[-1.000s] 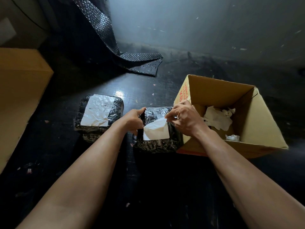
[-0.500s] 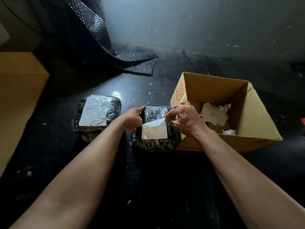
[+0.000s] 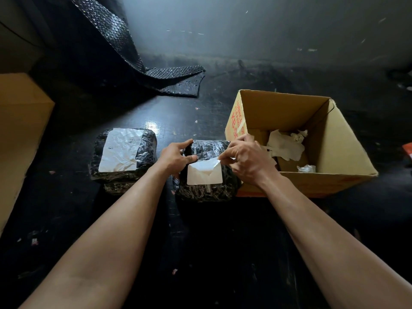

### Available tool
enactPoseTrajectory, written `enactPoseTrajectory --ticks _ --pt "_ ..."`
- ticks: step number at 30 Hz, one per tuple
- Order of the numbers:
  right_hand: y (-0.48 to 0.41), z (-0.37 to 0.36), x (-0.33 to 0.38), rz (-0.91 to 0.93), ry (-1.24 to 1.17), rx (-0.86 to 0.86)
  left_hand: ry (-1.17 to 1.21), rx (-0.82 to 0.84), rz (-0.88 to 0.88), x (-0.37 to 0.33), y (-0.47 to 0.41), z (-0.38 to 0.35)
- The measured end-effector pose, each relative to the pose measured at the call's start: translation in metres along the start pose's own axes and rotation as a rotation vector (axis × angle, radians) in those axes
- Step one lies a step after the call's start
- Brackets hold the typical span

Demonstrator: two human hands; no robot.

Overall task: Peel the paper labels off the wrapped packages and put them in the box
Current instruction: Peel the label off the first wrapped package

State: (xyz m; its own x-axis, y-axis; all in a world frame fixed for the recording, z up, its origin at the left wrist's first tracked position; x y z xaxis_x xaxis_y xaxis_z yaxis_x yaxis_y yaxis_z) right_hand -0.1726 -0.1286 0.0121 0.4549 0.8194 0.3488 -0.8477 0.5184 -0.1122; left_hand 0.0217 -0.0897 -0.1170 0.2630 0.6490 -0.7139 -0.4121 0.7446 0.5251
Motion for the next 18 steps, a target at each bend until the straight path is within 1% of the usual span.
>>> enactPoseTrajectory --ticks 9,15,18 --pt "-0.003 0.005 0.003 0.024 0.017 0.014 -0.029 -0.031 -0.010 0.002 -0.003 0.000" --pt "-0.006 0.018 0.006 0.044 0.028 0.011 0.036 -0.023 -0.013 -0.001 0.001 -0.002" --pt "-0.006 0.021 0.009 0.054 0.041 0.041 0.016 -0.048 -0.015 -0.002 0.001 -0.002"
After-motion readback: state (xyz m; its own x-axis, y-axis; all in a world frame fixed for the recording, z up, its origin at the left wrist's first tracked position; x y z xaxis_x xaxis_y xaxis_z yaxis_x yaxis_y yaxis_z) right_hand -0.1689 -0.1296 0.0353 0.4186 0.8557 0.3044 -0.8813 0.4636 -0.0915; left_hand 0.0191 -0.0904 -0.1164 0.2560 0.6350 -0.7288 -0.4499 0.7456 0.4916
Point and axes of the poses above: each hand's wrist, its own y-axis away from the middle knuckle, its own z-axis out of the back of the hand, x = y × z, the point moved 8 cm from there along -y, towards the middle knuckle, and after that the axes turned 12 degrees about z, right-handed, at the moved point
